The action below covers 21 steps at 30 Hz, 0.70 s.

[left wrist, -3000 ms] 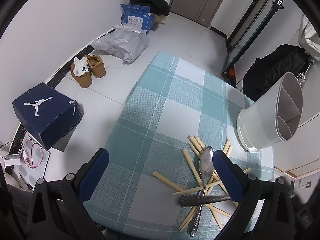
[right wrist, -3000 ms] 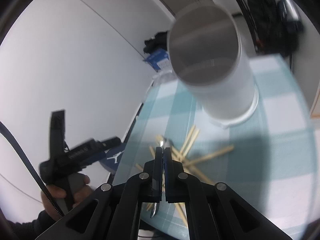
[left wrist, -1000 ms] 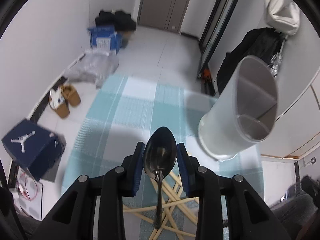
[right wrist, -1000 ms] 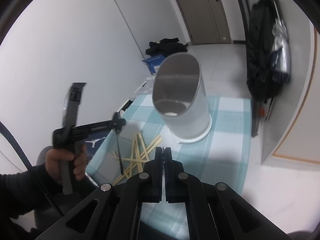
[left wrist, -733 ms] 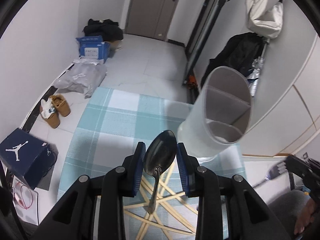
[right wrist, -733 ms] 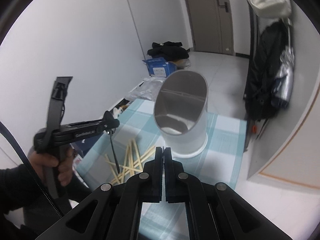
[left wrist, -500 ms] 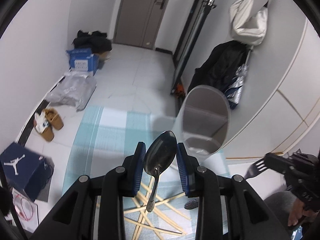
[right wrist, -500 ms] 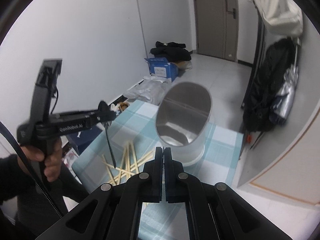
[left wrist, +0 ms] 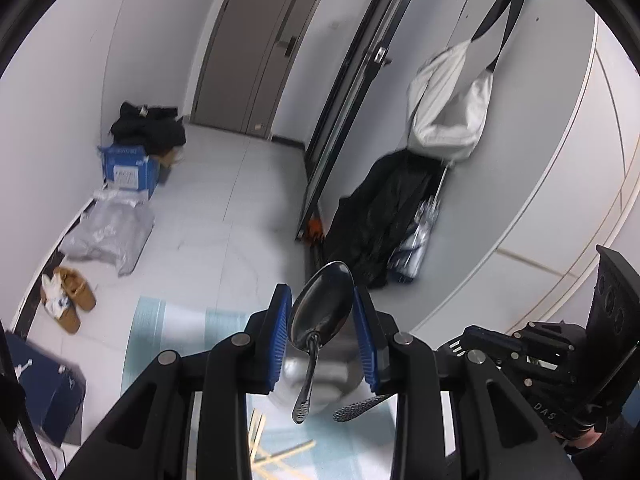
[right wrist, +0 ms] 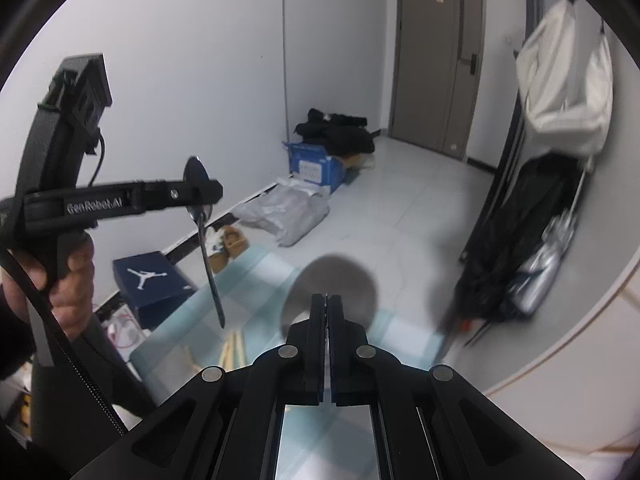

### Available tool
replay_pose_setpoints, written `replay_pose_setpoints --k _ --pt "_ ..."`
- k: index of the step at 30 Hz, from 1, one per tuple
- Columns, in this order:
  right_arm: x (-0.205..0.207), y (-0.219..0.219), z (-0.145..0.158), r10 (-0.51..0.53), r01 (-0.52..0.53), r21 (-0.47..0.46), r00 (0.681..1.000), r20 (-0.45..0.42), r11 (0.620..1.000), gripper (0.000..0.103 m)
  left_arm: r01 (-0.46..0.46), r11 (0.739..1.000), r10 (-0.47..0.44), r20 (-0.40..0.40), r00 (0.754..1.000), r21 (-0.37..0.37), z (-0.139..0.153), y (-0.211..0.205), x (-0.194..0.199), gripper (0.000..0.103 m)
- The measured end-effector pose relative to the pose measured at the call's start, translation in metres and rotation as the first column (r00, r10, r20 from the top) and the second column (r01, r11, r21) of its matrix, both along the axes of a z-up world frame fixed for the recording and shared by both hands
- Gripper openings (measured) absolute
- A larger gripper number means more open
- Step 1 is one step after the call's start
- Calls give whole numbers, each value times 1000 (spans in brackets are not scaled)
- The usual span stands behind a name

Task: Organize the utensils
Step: 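Lift the spoon with the left tool while the right tool carries the fork to the white holder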

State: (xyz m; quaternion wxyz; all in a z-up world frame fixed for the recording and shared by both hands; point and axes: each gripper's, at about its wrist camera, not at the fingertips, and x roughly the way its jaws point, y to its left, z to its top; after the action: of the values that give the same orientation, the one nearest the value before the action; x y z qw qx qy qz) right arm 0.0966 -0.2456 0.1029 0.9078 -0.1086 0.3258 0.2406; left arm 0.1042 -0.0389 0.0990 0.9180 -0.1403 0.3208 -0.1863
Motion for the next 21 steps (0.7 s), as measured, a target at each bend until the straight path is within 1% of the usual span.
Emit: replay_pose_setpoints --k 4,7,12,17,21 --pt "18 -2 25 8 -5 -52 999 53 999 1 2 1000 -2 31 1000 -7 11 -8 18 26" --pt "33 -1 32 10 -4 -82 998 66 997 1 0 1000 1 43 999 -28 12 -13 31 26" --pt "61 0 29 13 -3 -129 997 71 992 1 13 999 -11 46 999 -41 3 -21 52 26" --pt "80 1 24 39 -26 -152 996 83 988 1 50 998 -48 26 998 -43 -12 -26 69 26" --pt "88 4 18 61 -46 -163 995 84 986 1 84 996 -84 0 996 -30 -21 -33 81 26"
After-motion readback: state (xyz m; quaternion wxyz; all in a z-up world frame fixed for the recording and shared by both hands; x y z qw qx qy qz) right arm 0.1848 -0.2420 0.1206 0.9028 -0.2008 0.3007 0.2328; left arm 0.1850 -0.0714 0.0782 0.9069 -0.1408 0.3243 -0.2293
